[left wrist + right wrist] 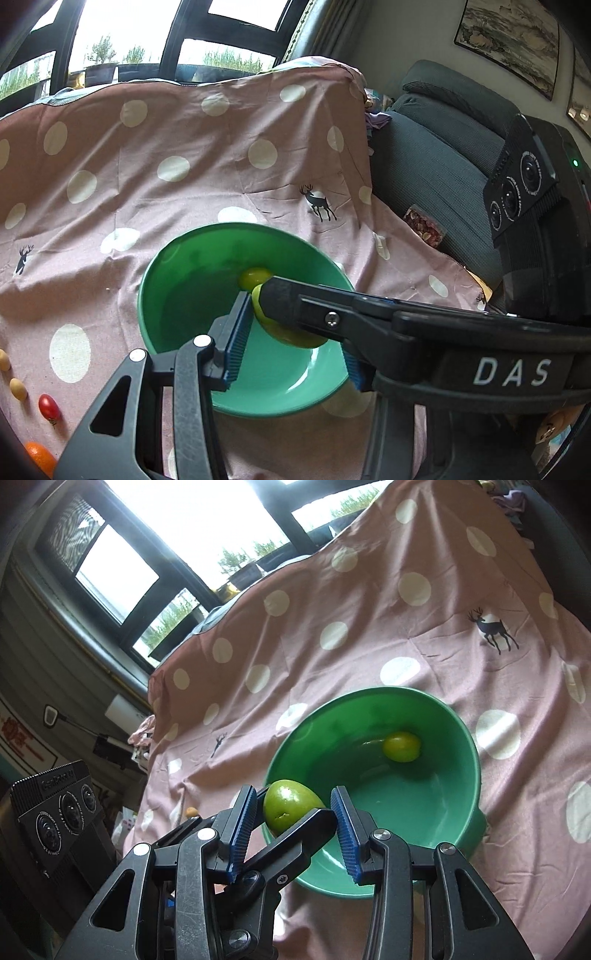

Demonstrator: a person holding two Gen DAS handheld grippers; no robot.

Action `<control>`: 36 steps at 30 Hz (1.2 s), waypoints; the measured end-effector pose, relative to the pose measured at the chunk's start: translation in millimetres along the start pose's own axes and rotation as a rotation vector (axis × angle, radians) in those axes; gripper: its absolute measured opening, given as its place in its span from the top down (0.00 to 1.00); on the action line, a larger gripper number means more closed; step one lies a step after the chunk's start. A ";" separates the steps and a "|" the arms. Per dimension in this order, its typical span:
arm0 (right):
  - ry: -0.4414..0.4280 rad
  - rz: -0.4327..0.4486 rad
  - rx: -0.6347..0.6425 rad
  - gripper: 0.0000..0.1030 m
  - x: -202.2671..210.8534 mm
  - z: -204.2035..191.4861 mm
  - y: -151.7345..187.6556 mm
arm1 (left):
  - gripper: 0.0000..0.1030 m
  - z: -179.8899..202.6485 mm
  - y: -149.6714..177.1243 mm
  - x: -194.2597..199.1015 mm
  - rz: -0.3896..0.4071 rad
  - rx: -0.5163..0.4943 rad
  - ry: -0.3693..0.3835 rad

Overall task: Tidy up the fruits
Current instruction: 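Carry the green apple with the right tool over the green bowl, then open the right tool to drop the green apple into the bowl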

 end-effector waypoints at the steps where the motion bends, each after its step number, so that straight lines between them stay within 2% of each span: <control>1: 0.006 -0.002 -0.002 0.57 -0.3 2.3 -0.4 | 0.57 0.3 1.0 -2.1 -0.004 0.002 0.002; 25: 0.148 -0.103 -0.043 0.57 -22.4 39.1 9.6 | 0.58 -7.8 27.2 -40.7 -0.152 0.140 0.063; 30: 0.176 -0.097 -0.038 0.55 -21.9 36.7 8.8 | 0.53 -7.8 27.6 -31.2 -0.146 0.163 0.080; 31: 0.189 -0.090 -0.031 0.54 -20.6 35.7 8.0 | 0.49 -8.2 27.3 -27.6 -0.141 0.163 0.078; 32: 0.205 -0.082 -0.025 0.51 -19.0 35.0 6.9 | 0.43 -9.1 26.8 -24.0 -0.136 0.160 0.070; 36: 0.247 -0.044 0.001 0.46 -11.5 29.4 2.3 | 0.39 -17.7 23.5 -2.3 -0.090 0.151 0.030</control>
Point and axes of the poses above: each gripper's, at about its wrist camera, not at the fingertips, and x roughly against the way its jaws point, z to its right, y to its underside, the point moved 9 cm from there along -x, roughly the way its jaws point, and after that the axes turned 3 degrees about -y, right-handed, at the moved point
